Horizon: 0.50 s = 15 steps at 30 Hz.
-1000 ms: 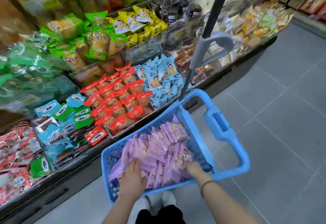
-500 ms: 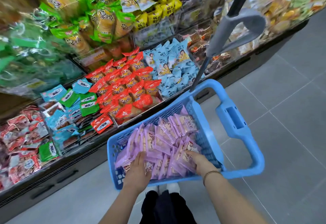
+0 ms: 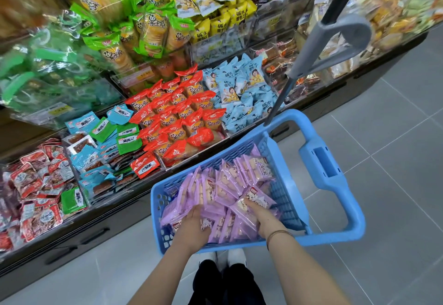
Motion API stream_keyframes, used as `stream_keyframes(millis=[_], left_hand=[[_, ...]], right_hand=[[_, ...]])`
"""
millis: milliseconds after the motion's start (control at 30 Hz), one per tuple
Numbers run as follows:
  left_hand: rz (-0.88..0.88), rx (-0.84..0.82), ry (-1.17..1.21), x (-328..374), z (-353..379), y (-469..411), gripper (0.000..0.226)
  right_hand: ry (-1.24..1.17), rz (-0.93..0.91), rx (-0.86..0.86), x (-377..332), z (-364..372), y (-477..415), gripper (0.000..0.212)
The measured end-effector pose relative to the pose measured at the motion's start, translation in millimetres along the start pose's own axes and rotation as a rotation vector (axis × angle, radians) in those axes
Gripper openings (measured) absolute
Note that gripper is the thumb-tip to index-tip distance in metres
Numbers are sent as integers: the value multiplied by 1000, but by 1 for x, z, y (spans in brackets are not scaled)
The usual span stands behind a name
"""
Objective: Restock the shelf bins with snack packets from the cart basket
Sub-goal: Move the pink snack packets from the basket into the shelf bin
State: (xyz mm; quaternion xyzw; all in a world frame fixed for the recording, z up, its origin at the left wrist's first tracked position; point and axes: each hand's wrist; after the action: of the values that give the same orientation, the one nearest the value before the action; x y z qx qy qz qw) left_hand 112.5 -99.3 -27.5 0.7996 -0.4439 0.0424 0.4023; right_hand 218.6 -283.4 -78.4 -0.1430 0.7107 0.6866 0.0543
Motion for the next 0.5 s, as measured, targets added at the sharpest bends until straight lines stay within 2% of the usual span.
stream_keyframes(millis=[100,267,333,400,500], left_hand=[[-9,-3,7,0,1,-1,70],[-12,8,70,2,1,1,68],[0,45,106,6,-1,6,66],[19,147,157,9,-4,14,65],[62,275,333,23,-10,31,56]], right_hand=[[8,-8,46,-1,-4,0,97],[-106,-51,44,5,-20,-3,88],[-136,-76,-13,4,-19,10,83],[-149,-87,-106,4,-18,30,68],[-96,-143,-248,12,-23,57,55]])
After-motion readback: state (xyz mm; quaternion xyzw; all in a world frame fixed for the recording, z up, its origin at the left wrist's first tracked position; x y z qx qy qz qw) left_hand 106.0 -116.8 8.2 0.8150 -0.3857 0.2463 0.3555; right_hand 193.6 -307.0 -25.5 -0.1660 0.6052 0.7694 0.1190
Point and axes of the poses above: each hand's wrist, its own y-axis away from the middle knuckle, its own z-axis out of the palm, x = y × z, and after that the axes turned 5 degrees about x, right-handed
